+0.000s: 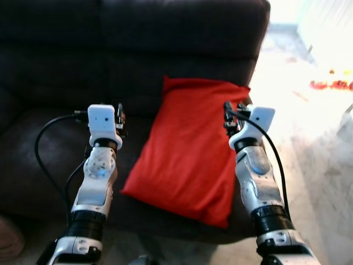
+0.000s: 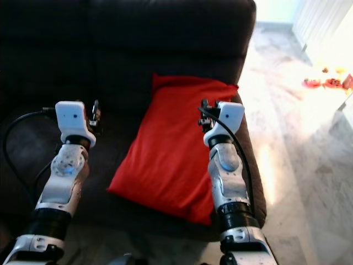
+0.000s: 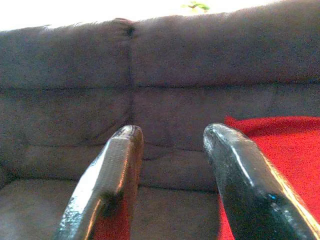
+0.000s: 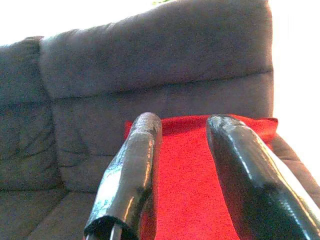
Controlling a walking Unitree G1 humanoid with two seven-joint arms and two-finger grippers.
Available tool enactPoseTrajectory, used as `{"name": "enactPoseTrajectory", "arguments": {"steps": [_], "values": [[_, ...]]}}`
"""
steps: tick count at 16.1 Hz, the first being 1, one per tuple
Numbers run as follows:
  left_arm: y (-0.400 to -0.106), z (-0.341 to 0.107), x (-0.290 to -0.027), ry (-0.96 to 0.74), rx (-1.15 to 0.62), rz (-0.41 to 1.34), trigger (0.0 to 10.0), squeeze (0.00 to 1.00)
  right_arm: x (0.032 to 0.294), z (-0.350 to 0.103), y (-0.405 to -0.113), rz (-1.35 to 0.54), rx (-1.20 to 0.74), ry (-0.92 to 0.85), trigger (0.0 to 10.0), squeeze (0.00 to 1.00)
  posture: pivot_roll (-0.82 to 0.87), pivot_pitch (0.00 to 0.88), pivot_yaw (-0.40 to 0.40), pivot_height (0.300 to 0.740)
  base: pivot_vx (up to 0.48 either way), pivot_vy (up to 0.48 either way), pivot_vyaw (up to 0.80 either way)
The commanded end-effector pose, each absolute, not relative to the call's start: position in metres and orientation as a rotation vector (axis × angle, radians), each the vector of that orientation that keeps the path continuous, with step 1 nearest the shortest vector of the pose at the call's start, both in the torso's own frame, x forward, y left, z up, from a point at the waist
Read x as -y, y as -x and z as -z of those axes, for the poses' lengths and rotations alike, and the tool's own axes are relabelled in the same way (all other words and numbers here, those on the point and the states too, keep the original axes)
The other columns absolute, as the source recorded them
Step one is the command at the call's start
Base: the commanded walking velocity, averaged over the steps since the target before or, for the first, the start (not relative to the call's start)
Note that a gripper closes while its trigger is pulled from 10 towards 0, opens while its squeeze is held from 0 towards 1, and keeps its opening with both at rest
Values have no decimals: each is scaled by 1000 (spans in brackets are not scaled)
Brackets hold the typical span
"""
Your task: Move the pillow to the sofa from floor
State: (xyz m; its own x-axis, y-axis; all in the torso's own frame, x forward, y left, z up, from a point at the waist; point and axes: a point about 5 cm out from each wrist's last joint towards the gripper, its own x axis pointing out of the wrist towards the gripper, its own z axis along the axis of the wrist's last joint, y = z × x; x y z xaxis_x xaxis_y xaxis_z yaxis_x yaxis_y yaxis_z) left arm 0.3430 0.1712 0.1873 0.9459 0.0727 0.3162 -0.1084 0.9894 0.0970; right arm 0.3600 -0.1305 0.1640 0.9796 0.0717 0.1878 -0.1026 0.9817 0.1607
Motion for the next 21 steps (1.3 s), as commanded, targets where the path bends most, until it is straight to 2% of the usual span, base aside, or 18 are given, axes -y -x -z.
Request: {"name": "enactPoseTrajectory", "arguments": {"steps": [1, 7, 12, 14, 17, 21], "values": [[-342, -188, -171, -113, 310, -88, 10000, 0, 128, -163, -358, -91, 175, -174, 10000, 0, 108, 140, -13, 740, 0, 0, 0], [-343, -186, -171, -120, 294, -79, 10000, 0, 130, -160, -359, -80, 158, -178, 10000, 0, 110, 138, -7, 740, 0, 387, 0], [-345, -181, -165, -91, 250, -22, 10000, 0, 132, -157, -360, -73, 142, -166, 10000, 0, 116, 123, -4, 740, 0, 0, 0], [-345, -172, -158, -11, 196, 49, 10000, 0, 138, -153, -361, -60, 125, -148, 10000, 0, 120, 119, -2, 740, 0, 0, 0], [-346, -161, -157, 28, 142, 60, 10000, 0, 152, -146, -366, -20, 73, -123, 10000, 0, 118, 121, -2, 740, 0, 0, 0], [-347, -161, -156, 17, 136, 74, 10000, 0, 161, -145, -368, 8, 55, -124, 10000, 0, 118, 128, -5, 740, 0, 0, -102]]}}
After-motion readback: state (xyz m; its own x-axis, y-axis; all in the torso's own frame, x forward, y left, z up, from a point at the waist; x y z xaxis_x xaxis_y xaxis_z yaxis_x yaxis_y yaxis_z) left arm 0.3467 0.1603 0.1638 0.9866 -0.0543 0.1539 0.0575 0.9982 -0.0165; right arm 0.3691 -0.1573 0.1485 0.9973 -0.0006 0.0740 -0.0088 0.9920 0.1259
